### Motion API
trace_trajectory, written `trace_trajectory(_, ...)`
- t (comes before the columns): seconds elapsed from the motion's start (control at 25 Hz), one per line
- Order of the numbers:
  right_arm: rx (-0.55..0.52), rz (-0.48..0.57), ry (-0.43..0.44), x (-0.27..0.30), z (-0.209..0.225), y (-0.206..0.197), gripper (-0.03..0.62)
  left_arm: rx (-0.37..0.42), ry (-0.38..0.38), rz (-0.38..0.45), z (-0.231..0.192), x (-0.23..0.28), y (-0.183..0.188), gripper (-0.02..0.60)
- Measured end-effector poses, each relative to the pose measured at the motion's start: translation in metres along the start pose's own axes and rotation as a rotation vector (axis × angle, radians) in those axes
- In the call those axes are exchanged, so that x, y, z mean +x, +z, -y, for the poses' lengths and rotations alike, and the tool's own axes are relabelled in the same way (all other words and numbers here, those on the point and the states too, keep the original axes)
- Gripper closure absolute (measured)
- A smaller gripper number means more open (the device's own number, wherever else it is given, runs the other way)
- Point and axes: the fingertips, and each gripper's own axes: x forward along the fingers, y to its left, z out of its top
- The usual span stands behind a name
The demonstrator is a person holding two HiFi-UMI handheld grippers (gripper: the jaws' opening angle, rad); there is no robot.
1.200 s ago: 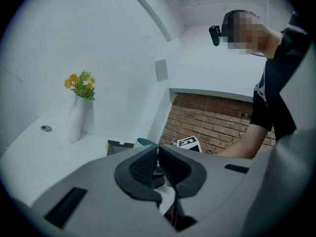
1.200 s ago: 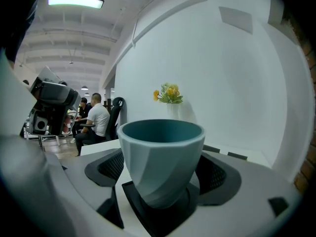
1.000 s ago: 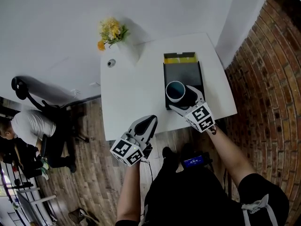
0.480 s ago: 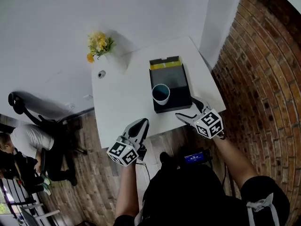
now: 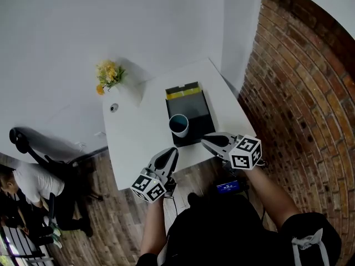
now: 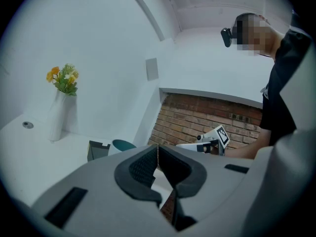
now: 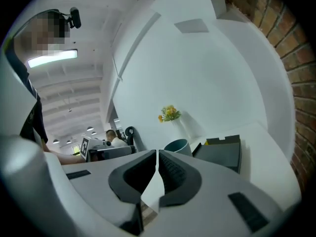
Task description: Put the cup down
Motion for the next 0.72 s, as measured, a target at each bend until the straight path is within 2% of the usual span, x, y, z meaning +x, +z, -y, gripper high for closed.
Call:
trace_trajectory(0.2,-0.011,-0.017,0.041,0.012,-0.014,0.000,0.580,0.017,-0.011,0.018,0.009,0.004,0.007,0.574)
trace_trajectory(0.72,-0.028,-0.045,0.015,0.034,-0.016,-0.002,0.582,0.019,0.016,0.003,0.002,-0.003,0.007,0.574)
